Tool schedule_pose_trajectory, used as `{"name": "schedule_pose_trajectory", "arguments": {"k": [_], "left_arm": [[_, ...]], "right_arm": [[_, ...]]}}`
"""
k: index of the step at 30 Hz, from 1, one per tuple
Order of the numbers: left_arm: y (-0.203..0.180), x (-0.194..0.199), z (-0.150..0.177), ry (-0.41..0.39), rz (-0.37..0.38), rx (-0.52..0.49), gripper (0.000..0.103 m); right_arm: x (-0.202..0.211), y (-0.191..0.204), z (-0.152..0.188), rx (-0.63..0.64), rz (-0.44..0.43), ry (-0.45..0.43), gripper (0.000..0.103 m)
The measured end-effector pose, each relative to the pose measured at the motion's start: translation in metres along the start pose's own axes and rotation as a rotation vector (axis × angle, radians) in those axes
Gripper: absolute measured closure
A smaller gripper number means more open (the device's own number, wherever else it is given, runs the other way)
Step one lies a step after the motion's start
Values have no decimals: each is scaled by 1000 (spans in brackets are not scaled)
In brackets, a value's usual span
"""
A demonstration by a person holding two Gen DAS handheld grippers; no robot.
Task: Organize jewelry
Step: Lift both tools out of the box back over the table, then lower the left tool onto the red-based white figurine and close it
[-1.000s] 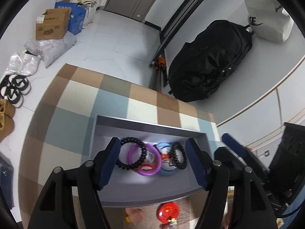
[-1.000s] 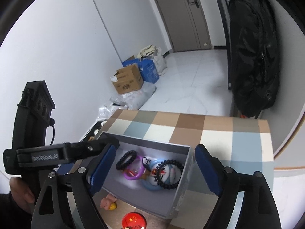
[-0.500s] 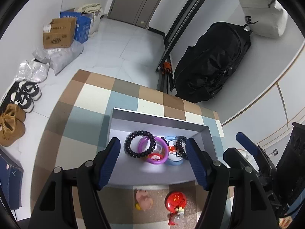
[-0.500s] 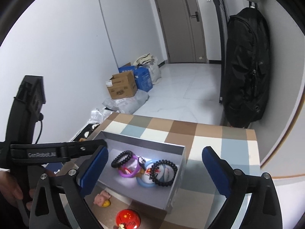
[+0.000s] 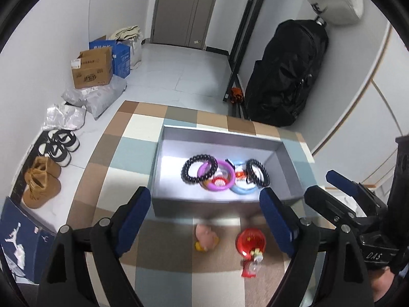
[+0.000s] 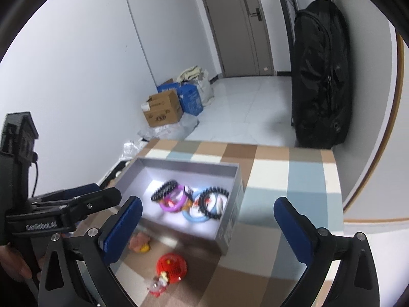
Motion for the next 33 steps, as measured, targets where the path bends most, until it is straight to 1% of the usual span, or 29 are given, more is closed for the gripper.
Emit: {"name": "schedule_pose_trajectory", "arguments": {"k": [2,5,9,15,16,19,21,25,27,29,33], "left_arm": [[3,5,4,-7,-3,18,19],[4,11,8,-21,1,33,19],[-2,16,12,-43,-16,9,19],[-9,15,28,-24,-11,-16,19],[-10,16,30,-26,-8,-16,19],[-16,15,35,-19,32,-33,19],[-18,11,40,1,37,-41,19],[-26,5,53,64,115,-27,19],[-31,-3,61,122,136,-31,19],[-31,-7,67,159,154,-13,19],[-36,-8,74,189,185,-18,19]], "right_arm": [[0,1,7,-17,-4,19,0],[6,0,17,-60,-37,29,0],[15,3,24,-64,-37,29,0],[20,4,35,-72,-29,43,0],[21,3,38,-75,-24,48,0],[24,-2,44,-89,-10,56,0],[27,-7,46,-114,-18,59,0],[33,-11,48,-188,-73,65,0],[36,-13,48,-183,-54,63,0],[36,-15,51,-186,-38,76,0],[36,-21,56,-206,-20,97,0]]}}
Point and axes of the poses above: each gripper's, at about its wrist camera, not at the fingertips, and x roughly against the way its jaws point, y to its left, z to its underside, the point moved 7 cm from there along -x, roughly the way its jaws point, and after that the axes turned 5 degrees about -z, right-handed, at the moved point
